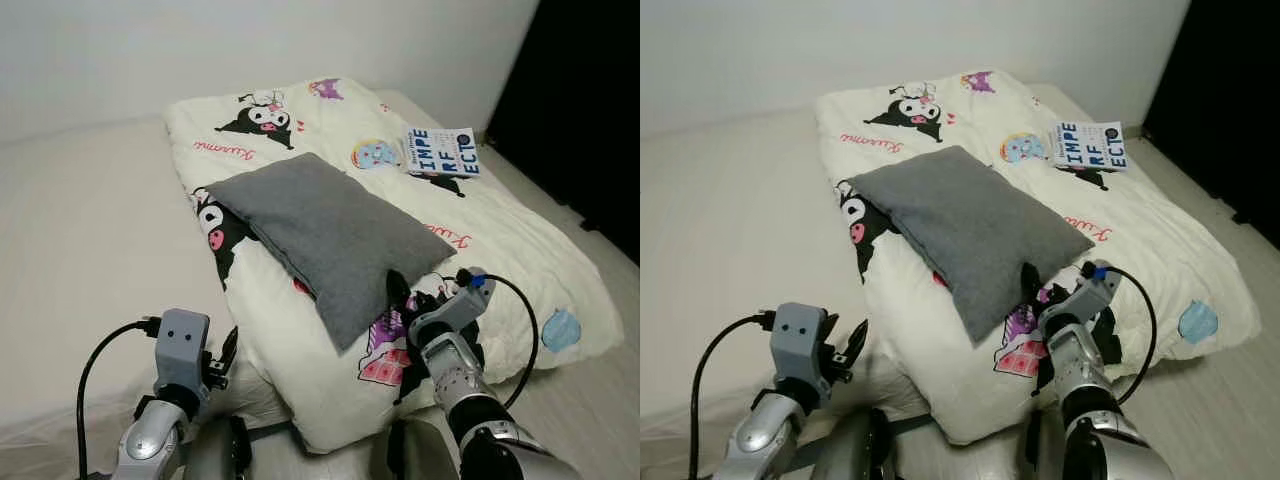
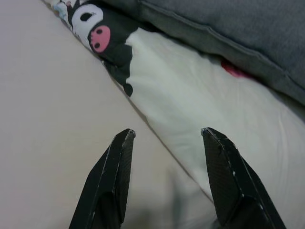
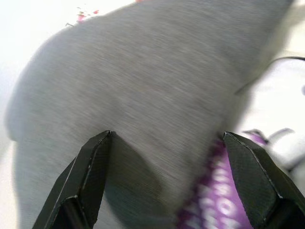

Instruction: Clean up the room

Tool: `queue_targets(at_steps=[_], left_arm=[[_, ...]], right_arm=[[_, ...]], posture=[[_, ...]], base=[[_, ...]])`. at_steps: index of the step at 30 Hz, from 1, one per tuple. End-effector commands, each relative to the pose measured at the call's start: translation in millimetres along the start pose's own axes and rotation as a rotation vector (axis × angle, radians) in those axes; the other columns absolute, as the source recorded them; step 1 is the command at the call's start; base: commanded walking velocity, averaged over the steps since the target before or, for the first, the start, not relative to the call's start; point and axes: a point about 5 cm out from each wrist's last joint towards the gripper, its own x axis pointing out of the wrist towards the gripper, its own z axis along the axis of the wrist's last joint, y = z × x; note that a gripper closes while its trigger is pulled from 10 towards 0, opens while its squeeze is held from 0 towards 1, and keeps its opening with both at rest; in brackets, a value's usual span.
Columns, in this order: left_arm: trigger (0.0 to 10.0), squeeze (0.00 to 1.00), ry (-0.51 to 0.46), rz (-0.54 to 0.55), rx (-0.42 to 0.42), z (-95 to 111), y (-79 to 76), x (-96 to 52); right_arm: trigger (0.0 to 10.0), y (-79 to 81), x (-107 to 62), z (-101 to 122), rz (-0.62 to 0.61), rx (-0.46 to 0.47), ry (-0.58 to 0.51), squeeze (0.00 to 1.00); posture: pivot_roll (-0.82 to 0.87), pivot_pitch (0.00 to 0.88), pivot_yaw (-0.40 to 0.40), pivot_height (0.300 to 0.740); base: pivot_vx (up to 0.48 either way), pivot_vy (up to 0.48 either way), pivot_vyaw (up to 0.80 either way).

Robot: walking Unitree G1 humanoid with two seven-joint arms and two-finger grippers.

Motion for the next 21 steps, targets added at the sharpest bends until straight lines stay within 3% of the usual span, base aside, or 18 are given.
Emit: queue_targets(at_steps=[1, 3, 13, 18, 21], left_arm=[[10.0, 0.0, 0.029, 0.005, 0.021, -4.0, 4.8, -5.4], [10.0, 0.0, 0.027, 0.004, 0.043, -2.2, 7.0, -7.0], [10.0, 0.0, 0.024, 0.003, 0.091, 2.0, 12.0, -6.3], [10.0, 0.0, 0.014, -0.006, 0.115, 4.8, 13.6, -4.5], [10.0, 0.0, 0.005, -0.025, 0.137, 7.0, 11.7, -3.3]], right_arm=[[10.0, -0.1, -0.9, -6.5, 0.006, 0.032, 0.029, 0.0], [10.0, 11.9, 4.3, -6.6, 0.078, 0.049, 0.042, 0.0], [10.0, 33.7, 9.1, -17.6, 0.211, 0.086, 0.116, 0.0], [10.0, 40.6, 9.5, -23.0, 0.256, 0.127, 0.154, 0.0], [10.0, 35.8, 6.0, -30.1, 0.217, 0.153, 0.16, 0.0]], posture=[[0.18, 0.317, 0.015, 0.574], [0.19, 0.319, 0.014, 0.574], [0.21, 0.337, 0.021, 0.574], [0.21, 0.34, 0.017, 0.574], [0.2, 0.34, 0.014, 0.574]], base=[[0.0, 0.0, 0.0], [0.0, 0.0, 0.0], [0.0, 0.0, 0.0], [0.0, 0.0, 0.0], [0.0, 0.0, 0.0]])
